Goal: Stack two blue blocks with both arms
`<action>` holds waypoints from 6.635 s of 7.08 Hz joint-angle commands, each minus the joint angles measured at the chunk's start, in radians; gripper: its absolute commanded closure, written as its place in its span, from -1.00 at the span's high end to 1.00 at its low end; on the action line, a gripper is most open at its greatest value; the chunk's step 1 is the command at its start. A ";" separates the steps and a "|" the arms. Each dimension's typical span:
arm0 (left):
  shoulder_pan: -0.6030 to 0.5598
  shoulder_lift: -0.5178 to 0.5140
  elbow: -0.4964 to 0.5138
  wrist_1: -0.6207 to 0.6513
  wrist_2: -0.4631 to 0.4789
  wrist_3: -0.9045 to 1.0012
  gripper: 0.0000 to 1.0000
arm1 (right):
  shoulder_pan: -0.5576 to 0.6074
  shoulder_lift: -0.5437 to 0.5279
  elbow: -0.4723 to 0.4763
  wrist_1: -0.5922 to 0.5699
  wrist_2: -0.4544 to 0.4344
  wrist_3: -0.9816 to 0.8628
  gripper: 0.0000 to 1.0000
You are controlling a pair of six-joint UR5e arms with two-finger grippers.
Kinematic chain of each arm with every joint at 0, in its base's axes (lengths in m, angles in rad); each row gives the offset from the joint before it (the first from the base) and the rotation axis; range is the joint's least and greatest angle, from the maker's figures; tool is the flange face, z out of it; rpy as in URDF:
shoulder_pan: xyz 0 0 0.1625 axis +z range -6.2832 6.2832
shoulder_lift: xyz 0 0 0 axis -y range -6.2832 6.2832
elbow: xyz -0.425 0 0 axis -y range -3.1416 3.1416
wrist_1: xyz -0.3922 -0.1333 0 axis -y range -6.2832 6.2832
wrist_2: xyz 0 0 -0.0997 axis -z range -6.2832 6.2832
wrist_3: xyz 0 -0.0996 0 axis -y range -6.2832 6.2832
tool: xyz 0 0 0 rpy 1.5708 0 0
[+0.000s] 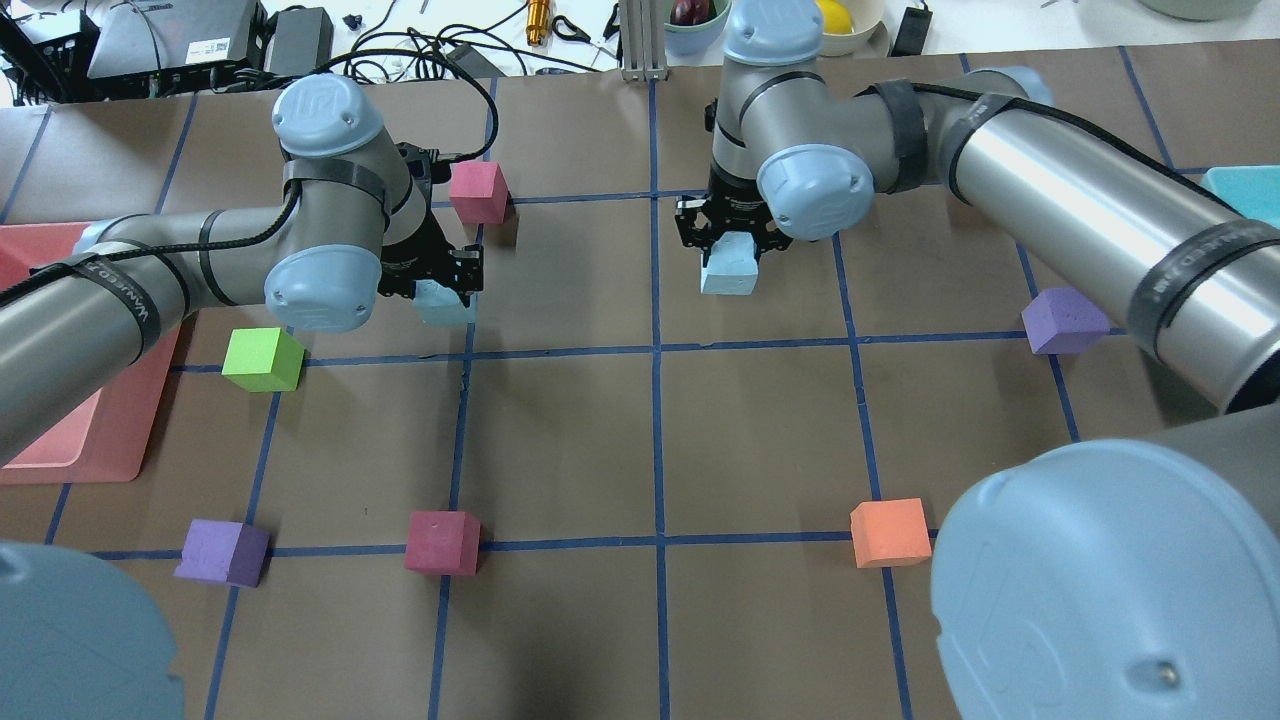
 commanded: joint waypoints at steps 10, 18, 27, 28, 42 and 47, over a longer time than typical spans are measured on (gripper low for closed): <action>-0.012 -0.018 0.101 -0.109 -0.017 -0.060 -1.00 | 0.087 0.091 -0.047 -0.050 0.005 0.088 1.00; -0.261 -0.146 0.395 -0.268 -0.080 -0.302 -1.00 | -0.264 -0.329 -0.090 0.410 -0.001 -0.320 1.00; -0.344 -0.265 0.487 -0.307 -0.080 -0.381 -1.00 | -0.256 -0.481 0.056 0.467 -0.041 -0.327 1.00; -0.357 -0.274 0.494 -0.307 -0.080 -0.381 -1.00 | -0.255 -0.481 0.056 0.467 -0.041 -0.327 1.00; -0.043 0.284 0.476 -0.770 0.072 0.052 1.00 | -0.259 -0.480 0.079 0.470 -0.064 -0.330 1.00; -0.032 0.297 0.411 -0.673 0.056 0.062 1.00 | -0.253 -0.500 0.081 0.468 -0.057 -0.325 1.00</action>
